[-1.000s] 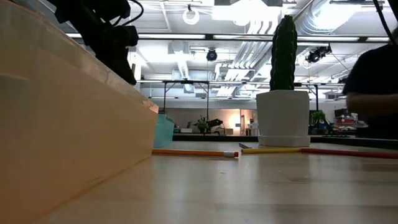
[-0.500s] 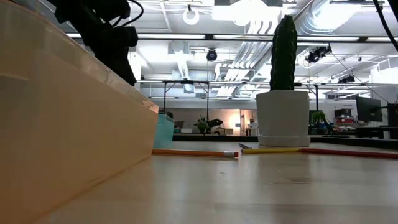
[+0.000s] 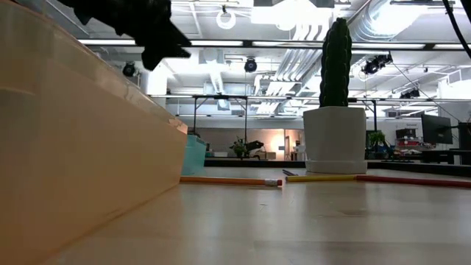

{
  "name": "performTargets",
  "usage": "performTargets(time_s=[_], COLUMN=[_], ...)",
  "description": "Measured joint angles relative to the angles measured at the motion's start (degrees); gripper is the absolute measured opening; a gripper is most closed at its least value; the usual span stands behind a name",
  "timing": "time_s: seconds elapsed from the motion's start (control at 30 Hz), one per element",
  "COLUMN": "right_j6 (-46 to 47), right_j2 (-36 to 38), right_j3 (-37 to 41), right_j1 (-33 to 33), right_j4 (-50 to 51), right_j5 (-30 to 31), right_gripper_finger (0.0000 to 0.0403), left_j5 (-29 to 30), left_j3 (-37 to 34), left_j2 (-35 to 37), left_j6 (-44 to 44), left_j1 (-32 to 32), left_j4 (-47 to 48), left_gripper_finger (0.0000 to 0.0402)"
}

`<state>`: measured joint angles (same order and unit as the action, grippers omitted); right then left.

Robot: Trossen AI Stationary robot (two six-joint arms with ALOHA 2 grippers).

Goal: Sort pens & pencils
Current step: Put the red pencil into the orange bin

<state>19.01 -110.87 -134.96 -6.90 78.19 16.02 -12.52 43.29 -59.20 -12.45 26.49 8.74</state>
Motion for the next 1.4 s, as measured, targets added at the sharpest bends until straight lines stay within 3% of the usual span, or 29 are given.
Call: performTargets(time_s=[0.23,0.6,0.77,1.2,1.4], right_j6=[0.0,3.6,8.8,31.5,40.3], right_j2=[0.1,0.1,3.3,19.4,24.0], right_j3=[1.8,13.3,23.2,53.1,61.8], right_j1=[0.1,-1.9,-3.5,-8.3,-10.5], right_j4=[5.6,4.1,-4.0,-26.9,-30.1], right_j5=[0.1,-0.2,-0.3,-1.3,-1.5], right_gripper_finger=[0.0126,0.0126,0.0126,0.0126,0.0126], left_j5=[-3.9,-1.6,-0.5,3.3,5.1], left_j3=[0.0,0.0,0.0,0.0,0.0], left_j2=[3.3,6.6,8.5,13.1,13.1], left_j6=[0.0,-0.1,-0.3,-1.1,-1.6], left_j1=[-4.0,-12.8,-15.4,-21.1,-22.2], left_j4=[-0.2,-2.1,-2.5,-2.2,0.1], left_gripper_finger=[0.0137,0.0137,0.0137,0.0137,0.0137])
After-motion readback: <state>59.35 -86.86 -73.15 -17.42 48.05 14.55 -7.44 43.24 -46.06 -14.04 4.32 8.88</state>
